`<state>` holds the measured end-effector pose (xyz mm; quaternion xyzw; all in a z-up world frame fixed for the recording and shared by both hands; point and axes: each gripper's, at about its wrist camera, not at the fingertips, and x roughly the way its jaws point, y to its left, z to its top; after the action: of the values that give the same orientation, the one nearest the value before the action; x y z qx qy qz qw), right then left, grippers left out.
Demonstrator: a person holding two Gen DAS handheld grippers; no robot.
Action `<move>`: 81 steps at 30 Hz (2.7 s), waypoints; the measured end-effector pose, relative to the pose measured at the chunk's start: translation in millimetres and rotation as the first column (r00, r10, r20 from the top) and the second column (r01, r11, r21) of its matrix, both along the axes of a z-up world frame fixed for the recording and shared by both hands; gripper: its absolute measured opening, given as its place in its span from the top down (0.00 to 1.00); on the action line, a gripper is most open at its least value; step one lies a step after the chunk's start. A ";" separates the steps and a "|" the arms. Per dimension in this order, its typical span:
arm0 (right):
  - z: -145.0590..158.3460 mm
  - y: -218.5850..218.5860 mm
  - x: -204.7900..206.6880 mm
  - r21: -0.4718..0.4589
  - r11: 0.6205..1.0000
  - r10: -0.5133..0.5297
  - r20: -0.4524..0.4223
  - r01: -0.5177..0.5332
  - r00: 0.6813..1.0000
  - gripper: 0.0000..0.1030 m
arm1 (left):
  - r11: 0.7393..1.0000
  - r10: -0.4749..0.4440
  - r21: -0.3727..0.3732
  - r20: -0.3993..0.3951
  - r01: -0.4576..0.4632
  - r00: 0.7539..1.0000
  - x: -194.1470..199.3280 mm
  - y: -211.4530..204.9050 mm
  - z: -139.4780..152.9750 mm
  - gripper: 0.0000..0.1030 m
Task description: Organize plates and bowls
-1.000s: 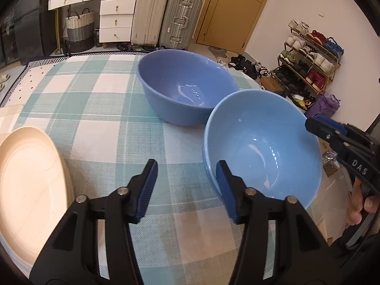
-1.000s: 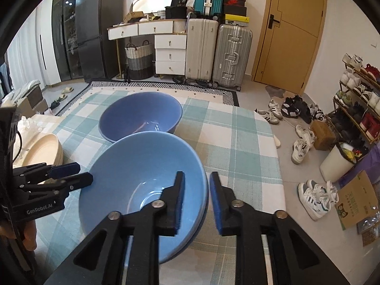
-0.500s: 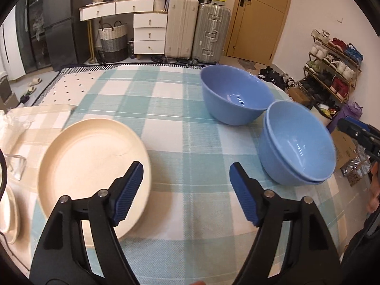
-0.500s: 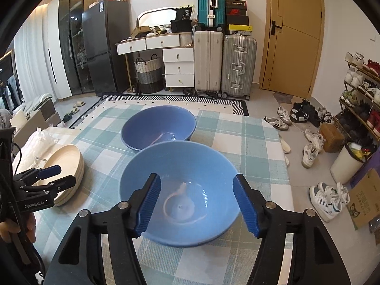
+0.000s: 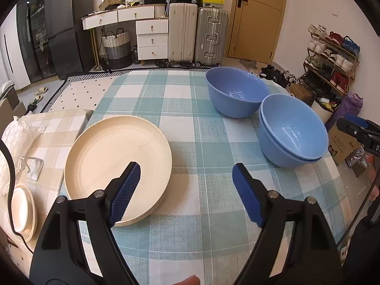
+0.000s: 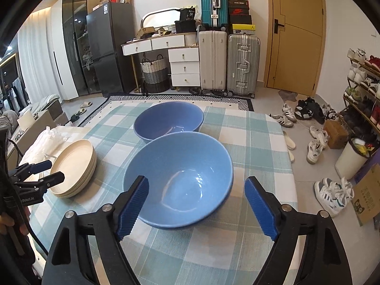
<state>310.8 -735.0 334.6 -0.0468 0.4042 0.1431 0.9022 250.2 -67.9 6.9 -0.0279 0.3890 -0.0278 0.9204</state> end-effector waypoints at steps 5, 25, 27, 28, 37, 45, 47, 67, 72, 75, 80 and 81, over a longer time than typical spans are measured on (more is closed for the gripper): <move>1.4 -3.2 -14.8 0.013 1.000 0.008 0.002 -0.008 1.000 0.08 | 1.000 -0.003 0.024 0.023 0.002 1.000 -19.6 -1.0 12.5 0.21; 24.0 -23.0 -94.2 0.073 0.996 0.047 0.047 -0.051 0.998 0.02 | 0.991 0.055 0.119 0.110 -0.068 0.992 -140.9 8.6 84.5 0.02; 27.1 -29.7 -101.3 0.081 0.996 0.044 0.054 -0.049 0.998 0.02 | 0.989 0.063 0.129 0.120 -0.079 0.991 -154.3 10.0 95.9 0.02; 29.1 -32.1 -103.6 0.084 0.995 0.042 0.059 -0.047 0.997 0.02 | 0.987 0.068 0.134 0.126 -0.085 0.990 -162.0 10.5 102.4 0.02; 54.5 -70.3 -124.7 0.165 0.986 0.007 0.102 -0.024 0.995 0.02 | 0.972 0.113 0.186 0.171 -0.144 0.979 -214.9 19.1 156.3 0.02; 92.0 -101.8 -131.3 0.162 0.987 -0.010 0.133 -0.011 0.991 0.01 | 0.975 0.074 0.194 0.182 -0.109 0.980 -218.0 -4.6 193.4 0.02; 101.9 -106.5 -132.8 0.146 0.989 -0.011 0.141 -0.010 0.990 0.01 | 0.977 0.056 0.191 0.187 -0.092 0.981 -215.2 -14.1 202.1 0.02; 128.5 -128.0 -69.5 0.118 0.992 -0.044 0.096 0.032 0.994 0.01 | 0.992 -0.076 0.114 0.127 0.062 0.989 -93.4 -107.3 225.6 0.02; 119.1 -126.8 -38.9 0.111 0.993 -0.045 0.058 0.038 0.997 0.01 | 0.991 -0.098 0.097 0.081 0.090 0.992 -47.1 -117.3 205.2 0.02; 111.5 -124.0 -22.6 0.103 0.994 -0.044 0.037 0.040 0.998 0.01 | 0.991 -0.106 0.091 0.057 0.100 0.993 -19.6 -121.6 193.2 0.02; 93.7 -117.3 7.2 0.095 0.995 -0.036 -0.007 0.037 0.999 0.01 | 0.992 -0.109 0.067 0.020 0.107 0.994 21.3 -122.7 169.9 0.02; 89.0 -115.4 13.9 0.093 0.995 -0.033 -0.017 0.034 0.999 0.01 | 0.992 -0.108 0.065 0.012 0.107 0.994 29.4 -123.2 164.6 0.02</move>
<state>324.8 -850.4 423.6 0.0033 0.4048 0.1470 0.9025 279.6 -191.0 171.6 0.0228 0.3835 -0.0653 0.9210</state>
